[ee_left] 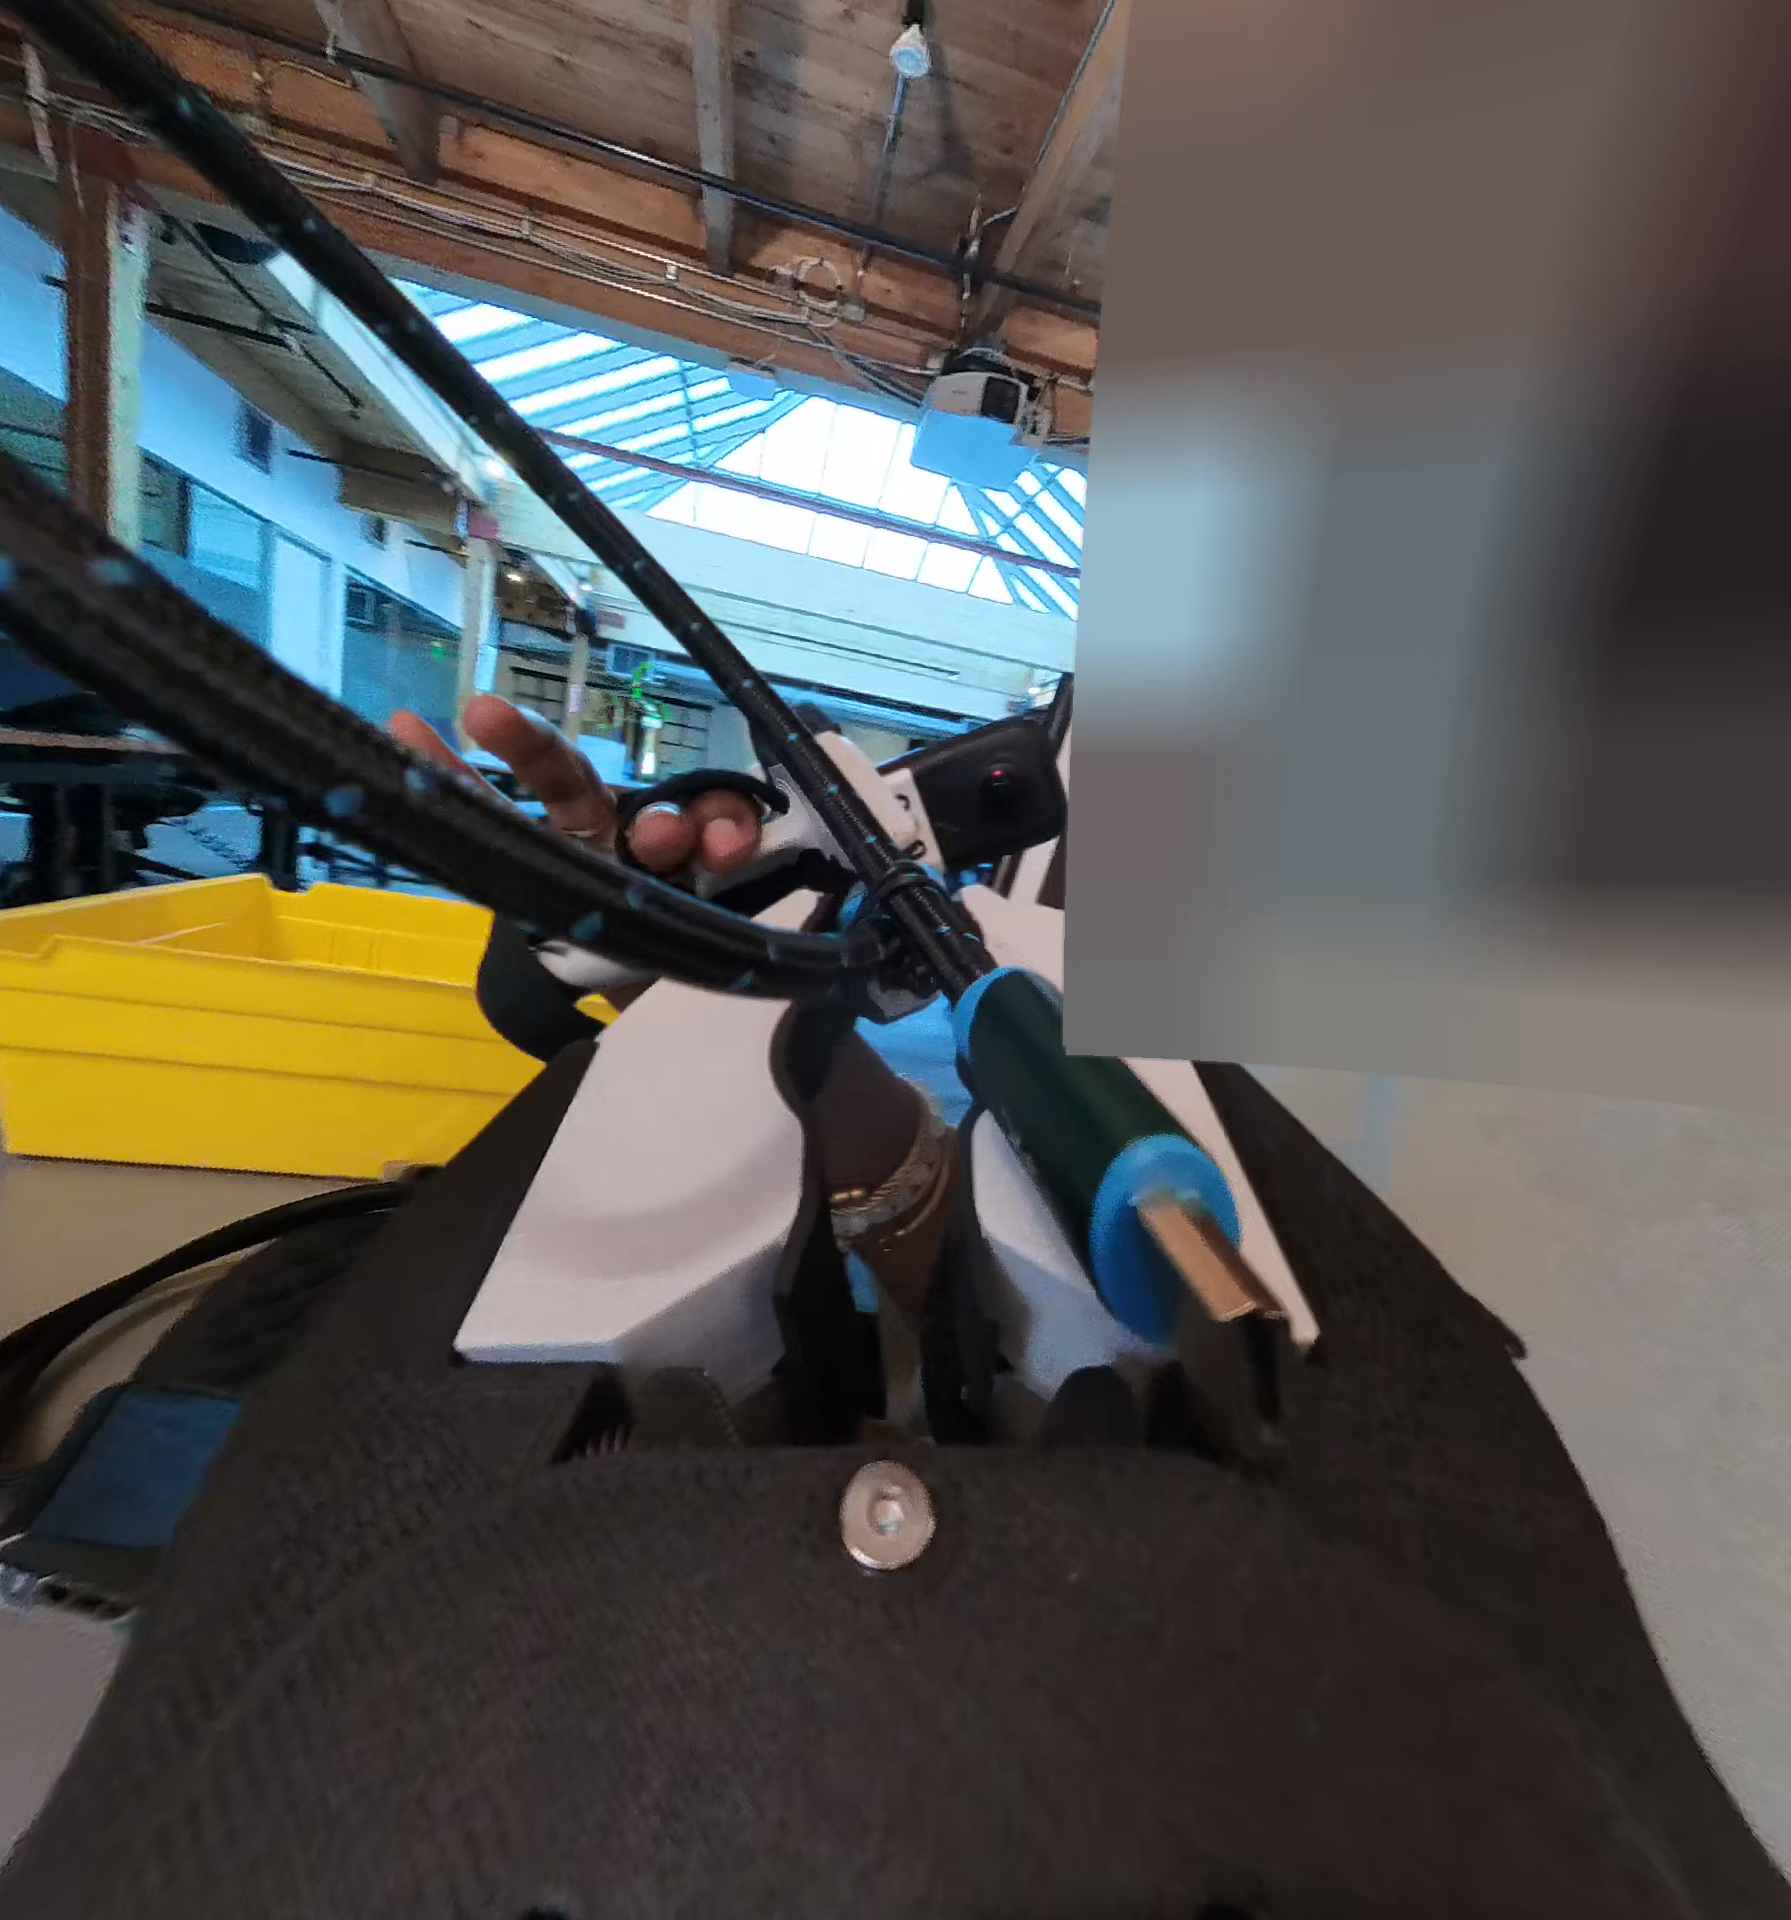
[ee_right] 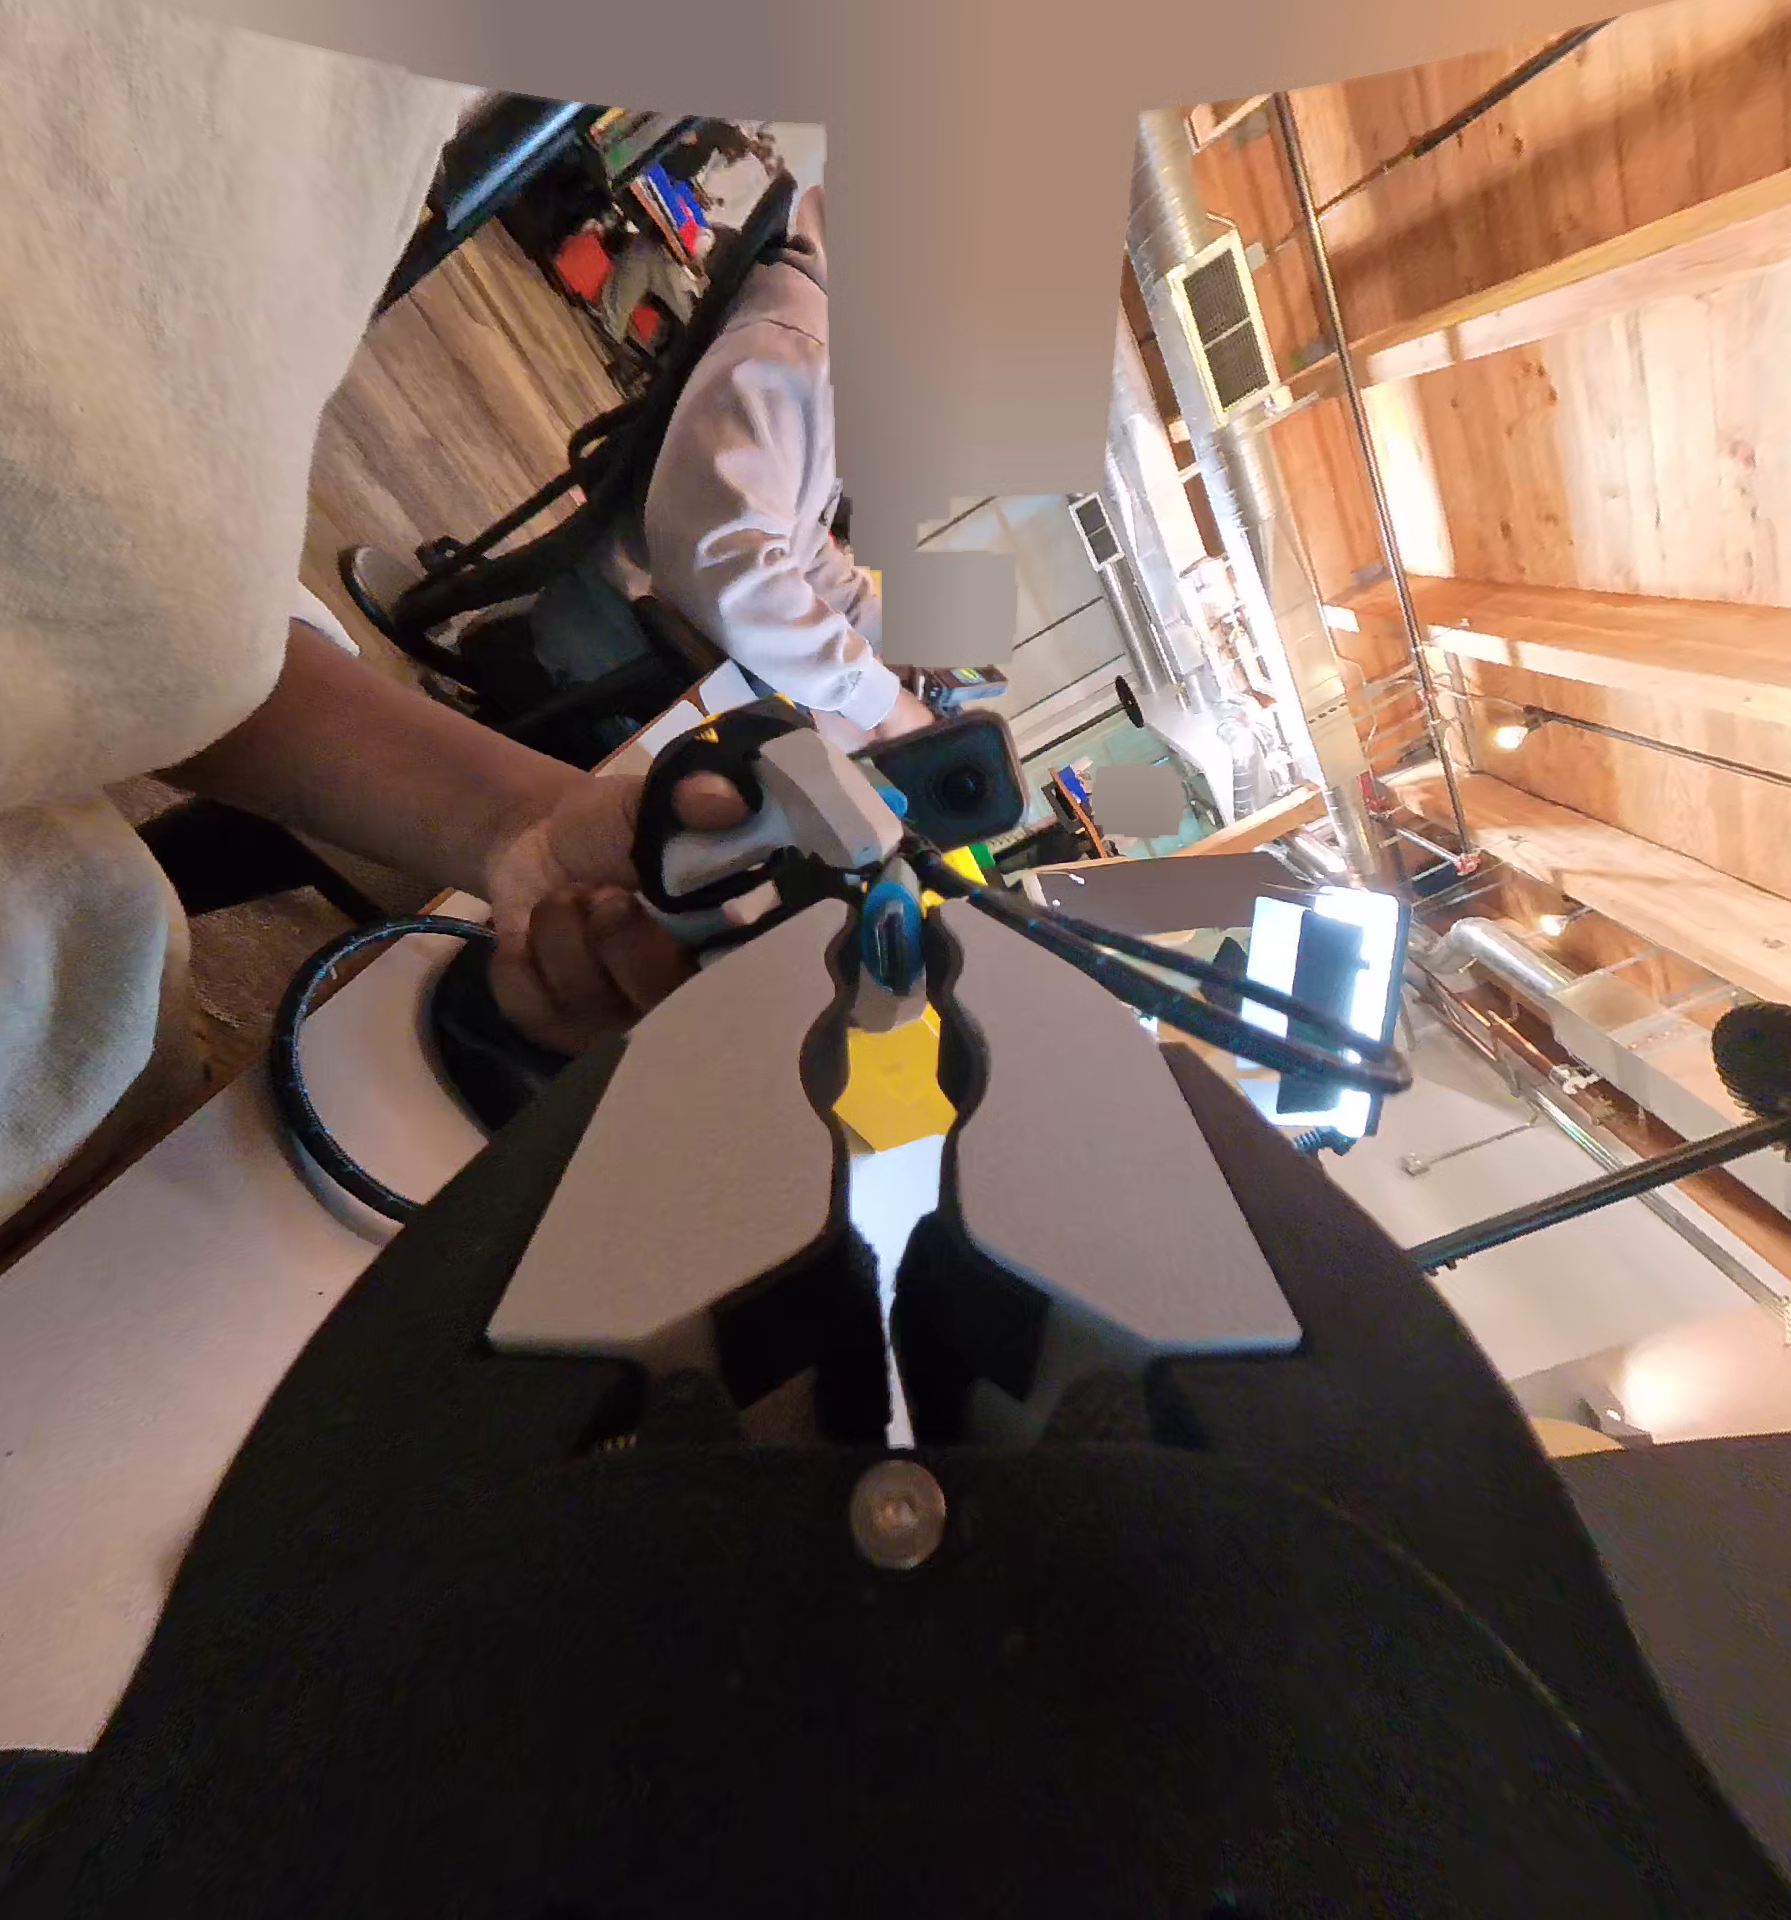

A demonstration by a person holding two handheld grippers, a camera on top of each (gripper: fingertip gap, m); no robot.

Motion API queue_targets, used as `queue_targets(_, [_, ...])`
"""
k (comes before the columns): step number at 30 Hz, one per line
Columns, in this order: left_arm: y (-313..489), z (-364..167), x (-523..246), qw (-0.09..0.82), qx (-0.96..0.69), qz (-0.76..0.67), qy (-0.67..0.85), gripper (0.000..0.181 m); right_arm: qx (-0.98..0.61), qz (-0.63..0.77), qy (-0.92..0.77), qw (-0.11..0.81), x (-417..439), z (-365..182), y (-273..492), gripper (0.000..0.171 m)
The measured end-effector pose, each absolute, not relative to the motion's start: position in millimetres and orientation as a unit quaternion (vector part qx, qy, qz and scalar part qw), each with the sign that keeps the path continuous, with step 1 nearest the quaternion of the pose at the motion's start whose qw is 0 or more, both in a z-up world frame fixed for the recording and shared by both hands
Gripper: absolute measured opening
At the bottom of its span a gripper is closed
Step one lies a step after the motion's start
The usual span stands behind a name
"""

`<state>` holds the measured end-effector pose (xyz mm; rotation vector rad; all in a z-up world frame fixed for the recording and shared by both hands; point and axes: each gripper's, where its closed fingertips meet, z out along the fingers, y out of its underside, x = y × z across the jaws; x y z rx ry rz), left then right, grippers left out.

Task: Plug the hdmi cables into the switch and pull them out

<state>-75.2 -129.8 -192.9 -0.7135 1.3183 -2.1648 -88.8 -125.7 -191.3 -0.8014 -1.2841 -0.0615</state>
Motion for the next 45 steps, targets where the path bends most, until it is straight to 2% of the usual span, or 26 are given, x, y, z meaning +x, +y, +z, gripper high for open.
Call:
queue_targets(2, [-124.5,-193.0,-74.3,0.289,-0.269,-0.776,0.492,0.020,-0.376,-0.029,-0.571,0.729,-85.6,-191.9,-121.5,0.012])
queue_targets(4, [-112.9,-192.0,-75.7,0.345,-0.277,-0.746,0.497,0.020,-0.404,-0.012,-0.540,0.738,-74.0,-188.4,-118.3,0.025])
queue_targets(6, [-97.4,-193.1,-78.0,0.400,-0.291,-0.708,0.505,0.020,-0.479,0.015,-0.502,0.720,-52.5,-195.8,-111.2,0.029])
queue_targets(8, [-85.3,-197.4,-80.9,0.436,-0.299,-0.673,0.518,0.021,-0.590,0.050,-0.468,0.656,-28.5,-224.4,-104.6,0.032])
queue_targets(10, [-76.0,-200.9,-82.8,0.456,-0.307,-0.652,0.523,0.021,-0.693,0.070,-0.459,0.552,-9.4,-269.8,-106.0,0.048])
queue_targets(13, [-66.9,-202.3,-85.7,0.472,-0.310,-0.640,0.521,0.021,-0.755,-0.007,-0.473,0.454,14.5,-317.1,-101.5,0.058])
queue_targets(18, [-60.4,-205.0,-90.4,0.496,-0.307,-0.612,0.535,0.021,-0.780,-0.022,-0.470,0.414,12.4,-346.3,-83.4,0.060])
queue_targets(21, [-55.3,-204.8,-95.3,0.510,-0.306,-0.596,0.540,0.021,-0.799,-0.018,-0.465,0.382,13.3,-365.3,-73.8,0.055])
queue_targets(22, [-54.5,-203.5,-98.5,0.512,-0.301,-0.596,0.539,0.021,-0.802,-0.014,-0.467,0.373,12.5,-371.3,-72.1,0.047])
queue_targets(23, [-53.7,-201.7,-101.9,0.515,-0.295,-0.598,0.538,0.021,-0.801,-0.019,-0.468,0.372,13.4,-375.0,-69.3,0.039])
queue_targets(28, [-51.6,-197.2,-117.4,0.526,-0.269,-0.599,0.541,0.021,-0.766,-0.001,-0.497,0.407,9.4,-364.6,-75.7,0.035])
queue_targets(32, [-49.6,-195.7,-126.2,0.542,-0.250,-0.592,0.542,0.021,-0.737,0.049,-0.517,0.433,4.5,-352.4,-92.9,0.025])
queue_targets(40, [-33.3,-208.4,-124.2,0.562,-0.255,-0.575,0.537,0.021,-0.680,0.112,-0.514,0.511,-1.4,-320.3,-110.5,0.025])
queue_targets(45, [-34.0,-209.0,-116.6,0.569,-0.231,-0.599,0.514,0.021,-0.662,0.137,-0.514,0.528,-7.0,-313.1,-114.0,0.024])
